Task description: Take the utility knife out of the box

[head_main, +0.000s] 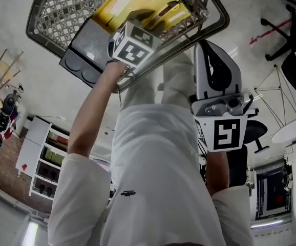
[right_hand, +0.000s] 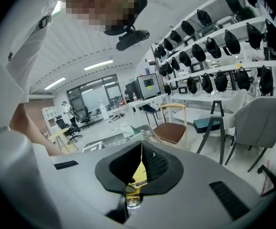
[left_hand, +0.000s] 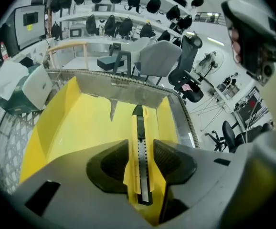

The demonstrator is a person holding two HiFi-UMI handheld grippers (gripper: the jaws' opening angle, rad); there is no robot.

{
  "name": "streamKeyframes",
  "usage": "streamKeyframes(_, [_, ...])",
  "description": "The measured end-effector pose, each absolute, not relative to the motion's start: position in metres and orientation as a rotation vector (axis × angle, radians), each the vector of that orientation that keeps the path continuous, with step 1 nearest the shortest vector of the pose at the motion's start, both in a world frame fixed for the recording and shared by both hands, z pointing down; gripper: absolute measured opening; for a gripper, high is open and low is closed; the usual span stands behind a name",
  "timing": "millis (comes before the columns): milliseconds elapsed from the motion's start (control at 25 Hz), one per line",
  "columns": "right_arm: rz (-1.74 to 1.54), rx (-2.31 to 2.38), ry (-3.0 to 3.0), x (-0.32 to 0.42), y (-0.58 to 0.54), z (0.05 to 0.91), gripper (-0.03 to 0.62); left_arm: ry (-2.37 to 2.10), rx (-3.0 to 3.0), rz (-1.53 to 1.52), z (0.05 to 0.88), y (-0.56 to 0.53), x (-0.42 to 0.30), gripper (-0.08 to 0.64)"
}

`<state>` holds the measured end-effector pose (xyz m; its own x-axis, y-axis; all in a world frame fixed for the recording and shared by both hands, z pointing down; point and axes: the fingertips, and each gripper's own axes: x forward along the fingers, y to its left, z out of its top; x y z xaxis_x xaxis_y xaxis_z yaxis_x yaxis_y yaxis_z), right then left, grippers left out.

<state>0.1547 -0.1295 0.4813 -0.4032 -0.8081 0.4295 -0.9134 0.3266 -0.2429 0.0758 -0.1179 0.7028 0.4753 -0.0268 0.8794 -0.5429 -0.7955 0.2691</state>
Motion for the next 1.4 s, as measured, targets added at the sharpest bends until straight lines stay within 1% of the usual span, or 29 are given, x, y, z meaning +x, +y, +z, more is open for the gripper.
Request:
streamKeyframes(120, [0.672, 1.57, -2.366, 0.157, -0.131, 0.481, 0.0, -0.501, 2.238, 1.345, 0.704, -0.121, 0.076, 0.135])
streamKeyframes(280, [0.672, 1.574, -2.377, 0.159, -0.131, 0.479, 0.0, -0.536, 2.244, 1.384, 0.705, -0.122, 0.076, 0.135])
streamKeyframes(360, [0.673, 1.576, -2.377, 0.16, -0.129, 0.478, 0.0, -0.559, 2.224, 1.393, 0.707, -0.123, 0.075, 0.109])
streamKeyframes(840, [0.646, 1.6, -2.373, 0.163, -0.12, 0.468, 0.0, -0.585, 2.142, 1.262, 0.704, -0.128, 0.069, 0.106])
streamKeyframes(1120, [0.624, 1.601, -2.385, 0.156, -0.113, 0.462, 0.0, -0.63, 2.164, 1.209, 0.687, -0.13, 0.063, 0.106])
streamKeyframes(1400, [0.568, 1.603, -2.403, 0.143, -0.108, 0.441, 0.0, -0.707, 2.201, 1.113, 0.651, -0.132, 0.055, 0.106])
